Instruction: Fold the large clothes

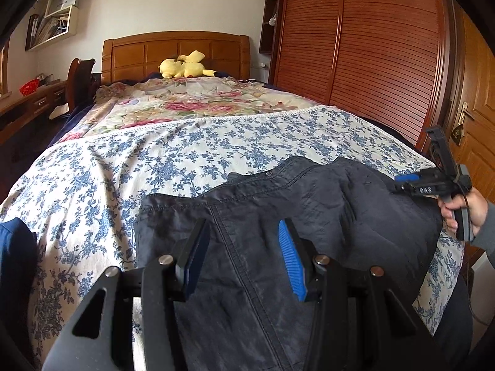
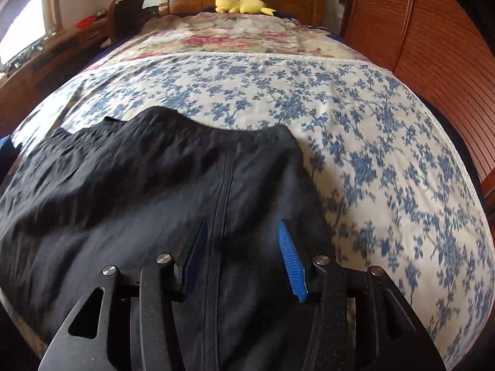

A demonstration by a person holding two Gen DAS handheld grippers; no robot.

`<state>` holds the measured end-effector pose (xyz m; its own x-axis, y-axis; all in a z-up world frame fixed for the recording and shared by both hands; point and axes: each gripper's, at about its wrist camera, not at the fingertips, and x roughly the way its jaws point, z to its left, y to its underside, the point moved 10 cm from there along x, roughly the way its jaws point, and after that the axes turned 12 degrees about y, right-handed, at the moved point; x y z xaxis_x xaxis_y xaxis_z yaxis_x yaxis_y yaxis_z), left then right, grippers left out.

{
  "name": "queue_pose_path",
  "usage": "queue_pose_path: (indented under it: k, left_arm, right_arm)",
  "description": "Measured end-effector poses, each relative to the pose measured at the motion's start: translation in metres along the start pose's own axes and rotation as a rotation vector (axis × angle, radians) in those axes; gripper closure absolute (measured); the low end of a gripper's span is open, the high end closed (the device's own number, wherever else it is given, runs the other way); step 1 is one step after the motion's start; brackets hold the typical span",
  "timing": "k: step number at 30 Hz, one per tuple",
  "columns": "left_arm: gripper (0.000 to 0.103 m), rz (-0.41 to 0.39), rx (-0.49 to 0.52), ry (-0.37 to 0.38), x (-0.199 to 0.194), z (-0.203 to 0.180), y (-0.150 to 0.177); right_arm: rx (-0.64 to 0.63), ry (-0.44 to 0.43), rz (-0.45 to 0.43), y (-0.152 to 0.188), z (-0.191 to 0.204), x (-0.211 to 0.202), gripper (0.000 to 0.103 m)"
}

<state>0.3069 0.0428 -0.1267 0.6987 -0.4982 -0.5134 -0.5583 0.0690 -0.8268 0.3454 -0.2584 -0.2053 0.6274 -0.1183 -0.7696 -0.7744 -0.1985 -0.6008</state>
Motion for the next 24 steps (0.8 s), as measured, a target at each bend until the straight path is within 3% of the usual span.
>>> queue_pose_path:
  k: [12,19,24]
  left_arm:
    - [0.058,-0.078,0.034,-0.012,-0.015,-0.036,-0.018]
    - [0.058,-0.084,0.062,-0.019,-0.026,-0.059,-0.024]
    - [0.058,-0.045,0.077,-0.045,-0.04,-0.071,-0.003]
  right_arm:
    - [-0.006,-0.015,-0.01,0.054,-0.021,-0.045,0.055]
    - [0.004,-0.011,0.049,0.087,-0.025,-0.028,0.054]
    - [0.045,-0.048,0.04,0.092,-0.027,-0.021,0.052]
